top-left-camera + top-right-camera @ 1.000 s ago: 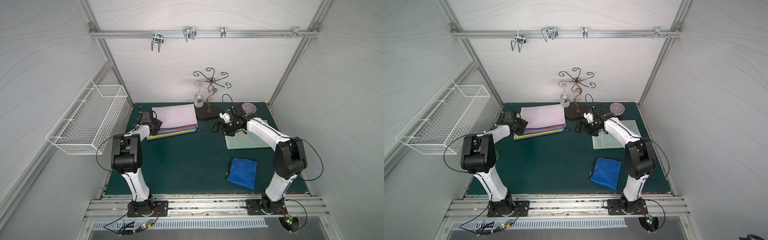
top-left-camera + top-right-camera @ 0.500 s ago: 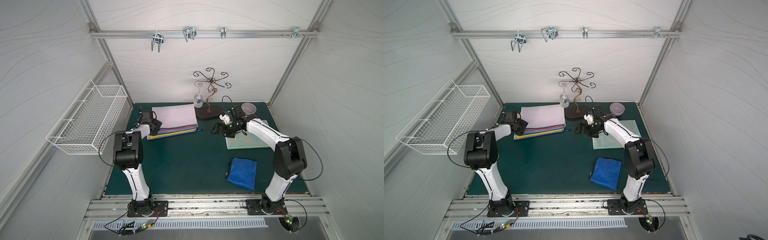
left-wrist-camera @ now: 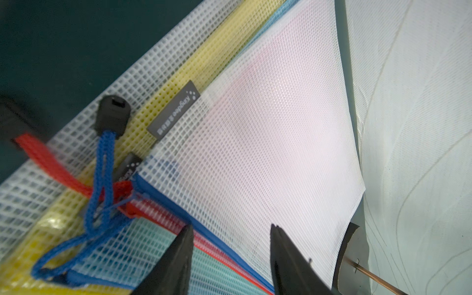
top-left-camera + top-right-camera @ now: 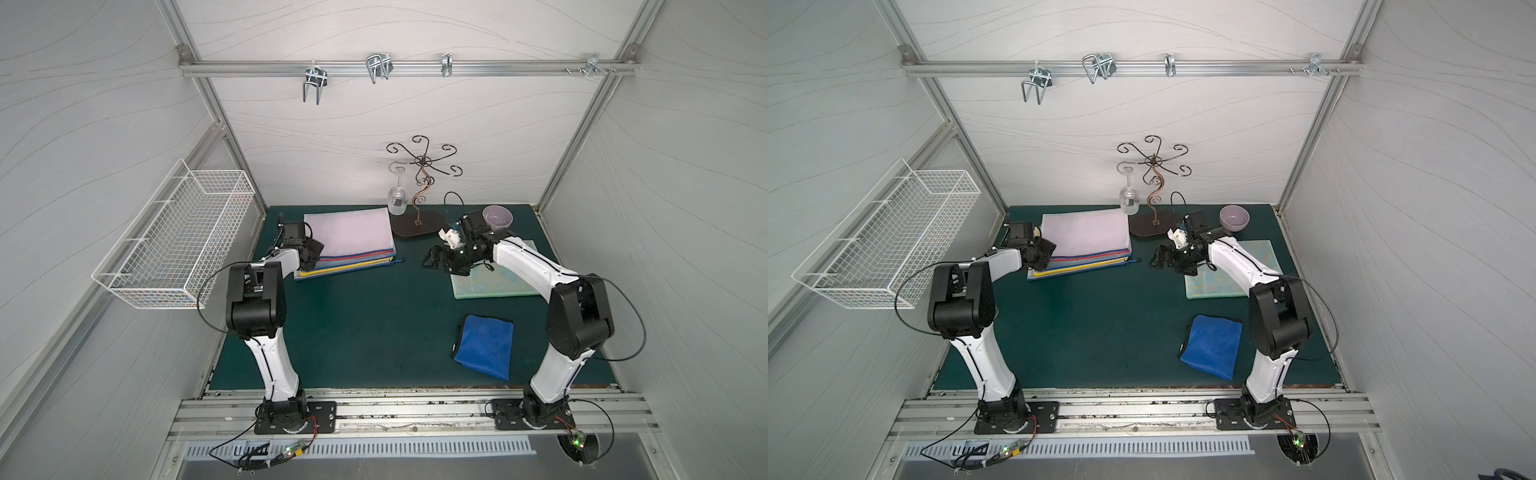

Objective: Wipe the document bag
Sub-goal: Pick up the document bag.

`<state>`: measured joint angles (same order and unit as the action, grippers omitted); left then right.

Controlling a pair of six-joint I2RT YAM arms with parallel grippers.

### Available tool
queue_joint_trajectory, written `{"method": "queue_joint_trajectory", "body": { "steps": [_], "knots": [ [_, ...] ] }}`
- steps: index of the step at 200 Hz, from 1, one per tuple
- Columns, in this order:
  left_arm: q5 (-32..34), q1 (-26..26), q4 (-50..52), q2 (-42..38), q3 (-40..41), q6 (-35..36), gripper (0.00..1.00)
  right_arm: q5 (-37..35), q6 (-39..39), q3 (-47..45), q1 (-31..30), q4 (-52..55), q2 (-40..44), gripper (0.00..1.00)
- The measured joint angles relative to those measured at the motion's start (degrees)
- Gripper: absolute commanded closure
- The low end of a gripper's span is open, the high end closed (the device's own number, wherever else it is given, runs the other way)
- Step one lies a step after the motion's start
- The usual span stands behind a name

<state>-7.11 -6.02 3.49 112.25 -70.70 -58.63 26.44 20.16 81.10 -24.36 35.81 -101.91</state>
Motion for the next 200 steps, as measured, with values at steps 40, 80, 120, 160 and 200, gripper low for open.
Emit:
{"method": "queue_joint_trajectory", "body": {
  "steps": [40, 80, 120, 160, 200],
  "knots": [
    [0.0, 0.0, -0.8, 1.5, 0.0, 0.0, 0.49, 0.0, 0.0, 0.0, 0.0, 0.0, 0.0, 0.01],
    [0.0, 0.0, -3.3, 3.7, -0.5, 0.2, 0.50, 0.0, 0.0, 0.0, 0.0, 0.0, 0.0, 0.01],
    [-0.4, 0.0, -7.8, 5.6, -0.8, 0.3, 0.56, 0.0, 0.0, 0.0, 0.0, 0.0, 0.0, 0.01],
    [-0.4, 0.0, -11.0, 7.3, -0.8, 0.5, 0.99, -0.2, 0.0, 0.0, -0.4, 0.0, 0.0, 0.01],
    [-2.0, 0.0, -14.9, 8.0, -0.5, 0.9, 1.00, -0.7, 0.0, 0.1, -1.0, 0.0, 0.0, 0.01]
  ]
}}
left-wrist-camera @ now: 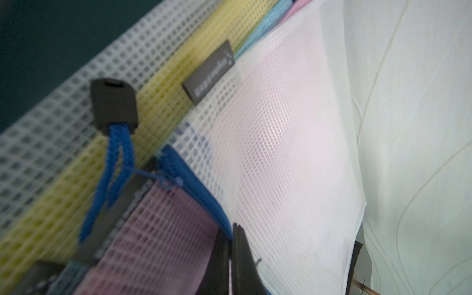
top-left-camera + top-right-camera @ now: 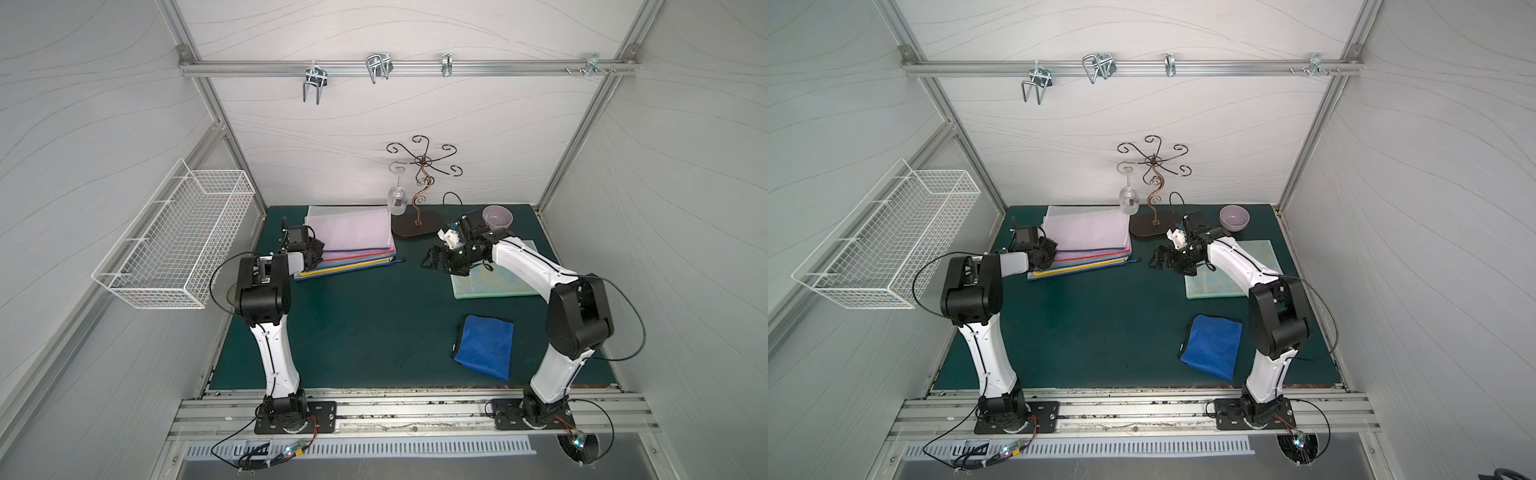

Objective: Wipe the document bag
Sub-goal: Pick up the document bag, then pick up the cleaning item at the center of the board.

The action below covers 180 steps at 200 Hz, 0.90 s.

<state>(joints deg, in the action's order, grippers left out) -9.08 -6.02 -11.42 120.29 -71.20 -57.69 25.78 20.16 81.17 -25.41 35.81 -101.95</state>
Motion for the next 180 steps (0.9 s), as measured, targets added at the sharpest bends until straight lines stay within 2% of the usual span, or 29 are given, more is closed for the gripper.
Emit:
{"method": "queue_joint_trajectory", "body": {
  "steps": [26, 51, 78, 119, 145, 180],
  "knots": [
    [-1.4, 0.0, -1.6, -1.1, 0.7, 0.0, 1.00, -0.3, 0.0, 0.2, -0.3, 0.2, 0.0, 0.01],
    [-2.8, -0.1, 0.9, -6.6, 2.3, 0.2, 1.00, -1.0, -0.2, 0.5, -0.4, 1.3, 0.0, 0.01],
    [-3.3, -0.1, 4.9, -18.1, 5.8, 0.2, 1.00, -1.5, -0.3, 1.8, -0.4, 3.7, 0.3, 0.01],
    [-1.8, 1.6, 11.9, -38.9, 19.3, -0.2, 1.00, -2.8, -0.2, 2.1, -0.5, 8.6, 2.4, 0.01],
    [-0.1, 7.3, 18.2, -50.2, 29.6, -1.4, 1.00, -4.8, -0.2, 1.2, -0.7, 12.3, 5.4, 0.01],
    [3.8, 18.6, 25.3, -63.1, 42.0, -5.7, 1.00, -8.5, 0.2, -2.6, -1.3, 17.1, 8.2, 0.01]
  ]
}}
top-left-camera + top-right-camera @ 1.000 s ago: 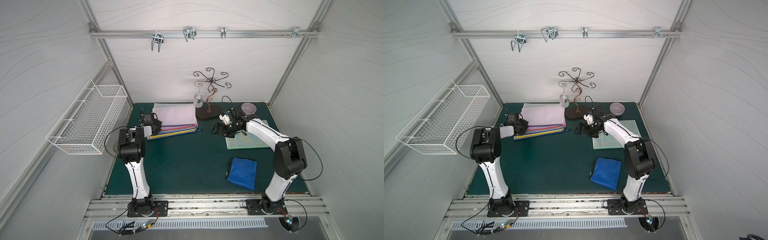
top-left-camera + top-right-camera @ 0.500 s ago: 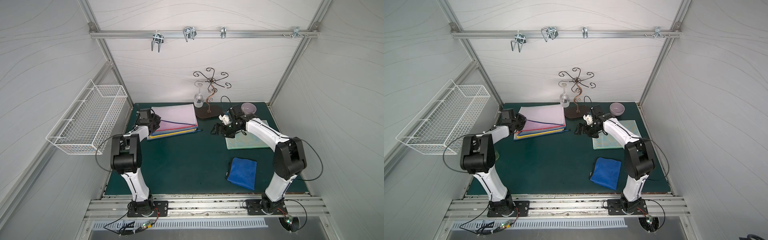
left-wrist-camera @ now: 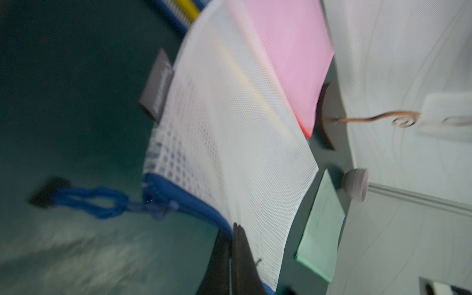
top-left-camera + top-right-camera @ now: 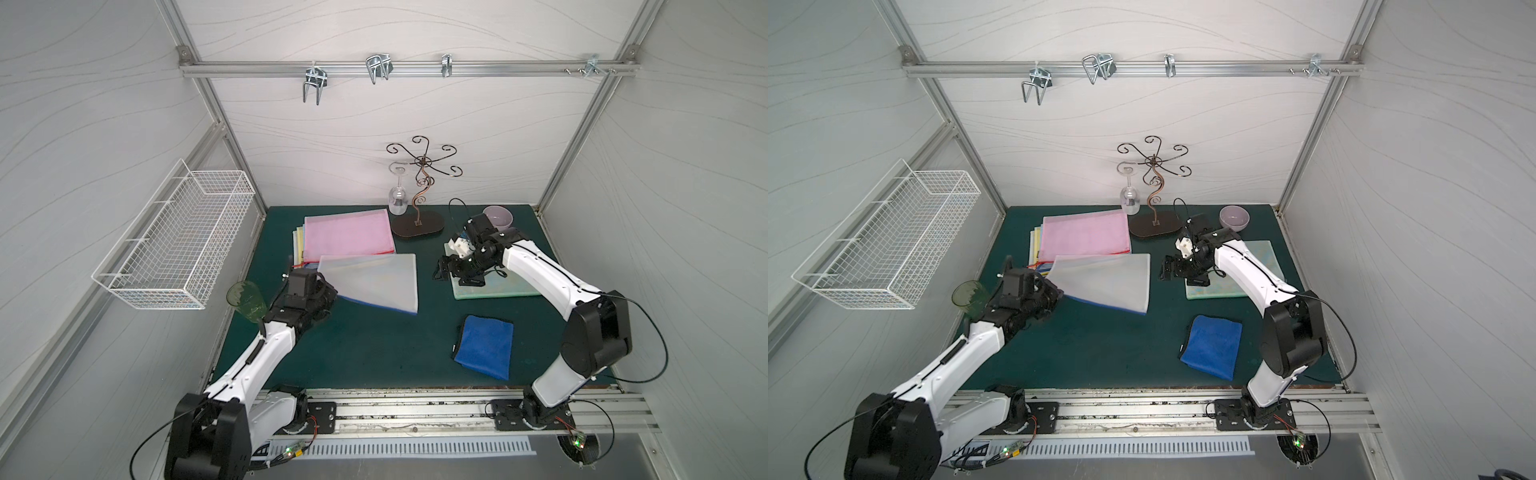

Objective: Wipe the document bag
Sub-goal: Pick up the cleaning item at the center of the board.

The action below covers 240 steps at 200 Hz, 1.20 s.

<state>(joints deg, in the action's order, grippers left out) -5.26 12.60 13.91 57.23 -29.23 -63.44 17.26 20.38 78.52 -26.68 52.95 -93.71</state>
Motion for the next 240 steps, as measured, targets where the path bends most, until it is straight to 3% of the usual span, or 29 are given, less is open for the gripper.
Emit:
{"method": "queue_joint_trajectory", "body": {
  "steps": [43, 110, 154, 178, 189, 207, 240],
  "knots": [
    [5.9, 10.0, 5.3, -9.8, 9.1, -5.1, 1.00, -6.1, 2.3, -9.0, -1.9, 3.3, 0.7, 0.01],
    [6.3, 12.0, 3.0, -7.6, 12.9, -5.7, 1.00, -14.1, 7.8, -17.4, -2.4, 6.8, 8.9, 0.01],
    [5.4, 12.6, 2.5, -9.9, 14.2, -5.5, 1.00, -16.5, 10.6, -28.9, -1.9, 1.6, 3.6, 0.02],
    [4.7, 12.7, 2.6, -9.9, 14.6, -5.0, 1.00, -15.8, 11.5, -30.8, -0.7, -1.1, 4.1, 0.27],
    [4.4, 12.7, 2.5, -9.7, 14.8, -4.6, 1.00, -15.5, 11.1, -31.4, -0.5, -1.7, 4.8, 0.58],
    [4.2, 12.8, 2.3, -9.1, 15.0, -4.2, 1.00, -14.5, 11.2, -32.1, -0.4, -2.6, 6.0, 1.00],
    [4.0, 13.0, 1.2, -8.4, 16.1, -4.1, 1.00, -13.3, 10.4, -28.2, -3.5, -1.0, 10.7, 1.00]
  ]
}}
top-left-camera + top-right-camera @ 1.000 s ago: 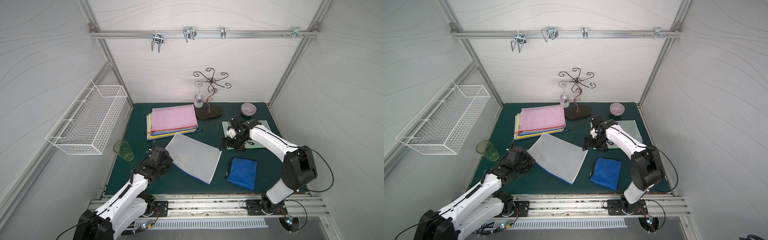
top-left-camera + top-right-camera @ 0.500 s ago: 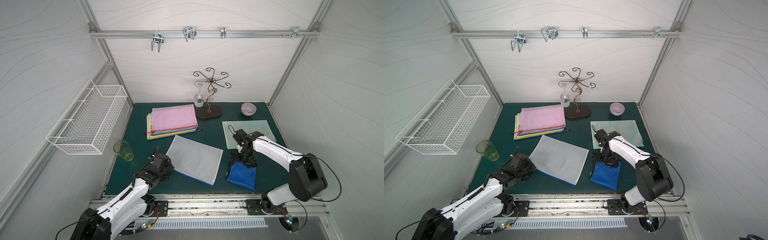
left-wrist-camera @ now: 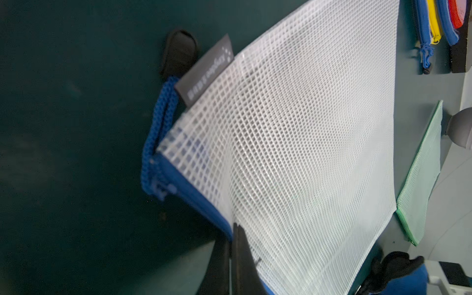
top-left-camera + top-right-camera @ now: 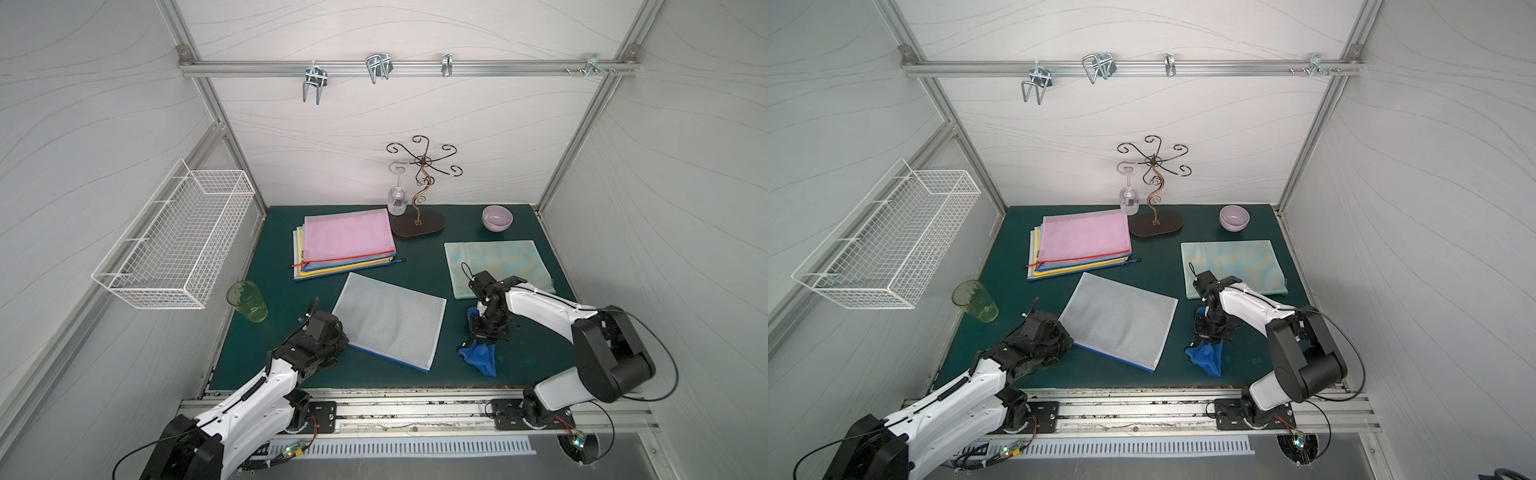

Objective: Wipe the document bag
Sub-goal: Pick up the cleaning item at the center of the board, then wipe the dirt from the document bag.

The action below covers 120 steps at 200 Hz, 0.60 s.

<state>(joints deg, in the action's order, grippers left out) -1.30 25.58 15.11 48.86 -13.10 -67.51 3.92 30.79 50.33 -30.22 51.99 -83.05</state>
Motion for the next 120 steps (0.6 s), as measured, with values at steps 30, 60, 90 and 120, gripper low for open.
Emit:
{"method": "queue_joint_trajectory", "body": {
  "steps": [30, 60, 90, 120],
  "knots": [
    [0.0, 0.0, -0.2, 0.0, 0.1, 0.0, 1.00, 1.3, -1.9, 15.9, -9.1, 1.4, 0.6, 1.00],
    [0.0, 0.1, -0.1, 0.1, 0.1, 0.0, 1.00, 9.9, -4.6, 31.5, -15.2, -0.9, -12.9, 1.00],
    [0.0, 0.1, -0.1, 0.0, 0.1, 0.0, 1.00, 22.8, -5.7, 44.3, -19.9, -7.2, -33.6, 1.00],
    [0.0, 0.1, 0.6, -0.7, 0.1, 0.0, 1.00, 33.4, -5.1, 53.6, -23.3, -11.0, -47.2, 1.00]
  ]
}}
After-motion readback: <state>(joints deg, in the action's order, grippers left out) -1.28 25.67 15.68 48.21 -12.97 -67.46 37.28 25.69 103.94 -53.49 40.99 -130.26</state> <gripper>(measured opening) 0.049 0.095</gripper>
